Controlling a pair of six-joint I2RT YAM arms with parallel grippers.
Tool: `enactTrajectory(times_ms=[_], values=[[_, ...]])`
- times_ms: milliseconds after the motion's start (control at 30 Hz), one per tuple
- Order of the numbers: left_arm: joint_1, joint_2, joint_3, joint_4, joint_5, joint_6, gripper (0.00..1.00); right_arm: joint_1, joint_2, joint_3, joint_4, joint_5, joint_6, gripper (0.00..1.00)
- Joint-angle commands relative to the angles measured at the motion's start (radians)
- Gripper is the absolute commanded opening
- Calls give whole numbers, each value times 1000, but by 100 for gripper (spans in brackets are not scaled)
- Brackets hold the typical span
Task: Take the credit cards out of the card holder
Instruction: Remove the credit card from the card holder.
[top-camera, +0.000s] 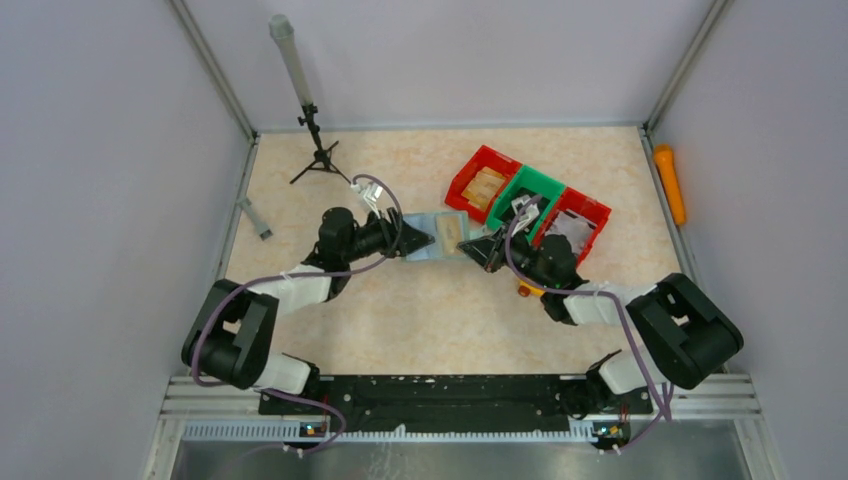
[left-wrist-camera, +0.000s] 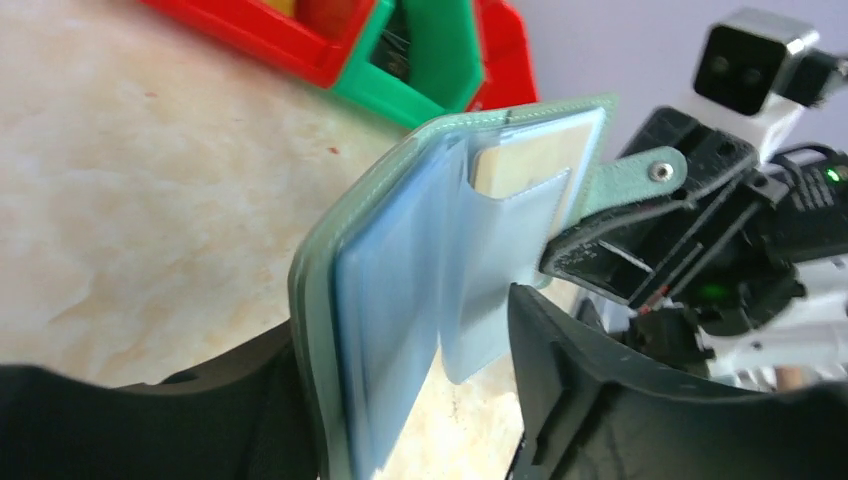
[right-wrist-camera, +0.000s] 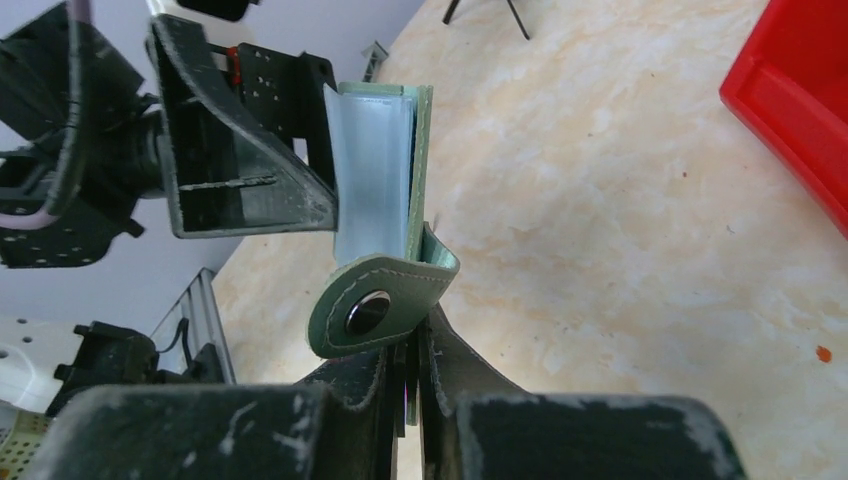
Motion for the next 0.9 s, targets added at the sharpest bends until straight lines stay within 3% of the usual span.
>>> enactTrajectory(times_ms=[0, 67, 400, 633, 867], values=[[-3, -81, 42, -267, -229, 154, 71, -3, -19, 17, -16, 50, -41, 0], [-2, -89, 44, -284, -245, 162, 77, -3, -22, 24, -39, 61, -49, 0], [-10, -45, 23, -99, -67, 119, 96, -1, 1, 36, -32, 30, -39, 0], [-4, -72, -54, 116, -6, 41, 99, -1, -2, 38, -42, 34, -43, 0], [-8, 5, 1, 69, 31, 35, 99, -1, -1, 39, -36, 18, -43, 0]])
